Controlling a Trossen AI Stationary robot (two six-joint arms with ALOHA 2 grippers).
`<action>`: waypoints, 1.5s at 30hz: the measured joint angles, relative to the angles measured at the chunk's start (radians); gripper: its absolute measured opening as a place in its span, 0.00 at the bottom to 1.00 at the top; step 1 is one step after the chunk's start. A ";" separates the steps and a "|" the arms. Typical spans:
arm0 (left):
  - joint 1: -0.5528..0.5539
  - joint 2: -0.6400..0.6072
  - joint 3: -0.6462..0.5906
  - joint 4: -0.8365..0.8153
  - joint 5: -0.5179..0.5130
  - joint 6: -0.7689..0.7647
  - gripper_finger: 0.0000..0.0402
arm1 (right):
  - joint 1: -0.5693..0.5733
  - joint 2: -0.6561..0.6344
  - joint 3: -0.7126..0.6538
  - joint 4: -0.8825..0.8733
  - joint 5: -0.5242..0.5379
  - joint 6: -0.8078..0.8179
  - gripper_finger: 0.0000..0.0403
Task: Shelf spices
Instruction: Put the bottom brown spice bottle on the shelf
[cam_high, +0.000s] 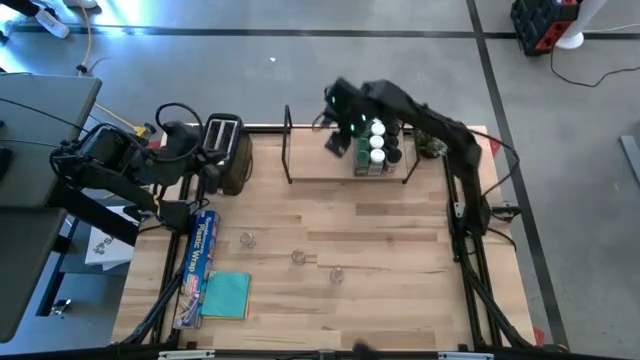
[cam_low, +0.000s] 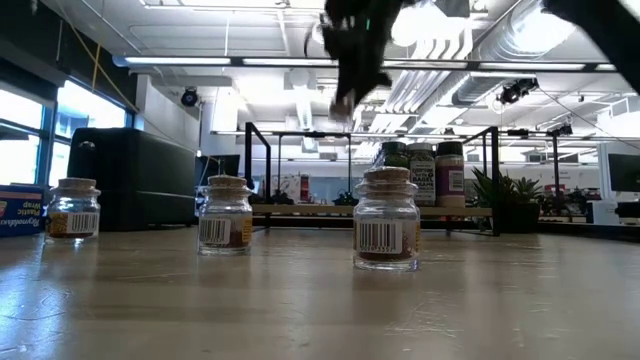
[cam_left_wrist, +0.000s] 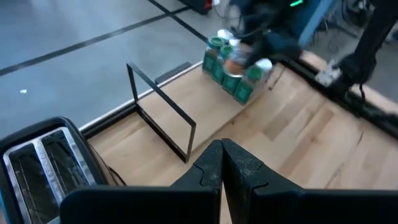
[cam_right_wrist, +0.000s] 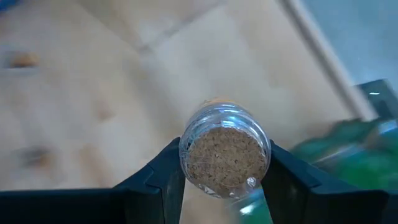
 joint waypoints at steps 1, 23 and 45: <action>0.000 0.000 0.000 0.002 -0.009 -0.018 0.00 | -0.037 0.033 0.020 0.000 0.000 -0.040 0.40; 0.080 0.021 0.000 0.002 -0.160 -0.243 0.00 | -0.220 0.354 0.123 0.060 -0.015 -0.308 0.40; 0.093 0.021 0.000 0.023 -0.079 -0.215 0.00 | -0.218 0.355 0.123 0.036 0.079 -0.310 0.55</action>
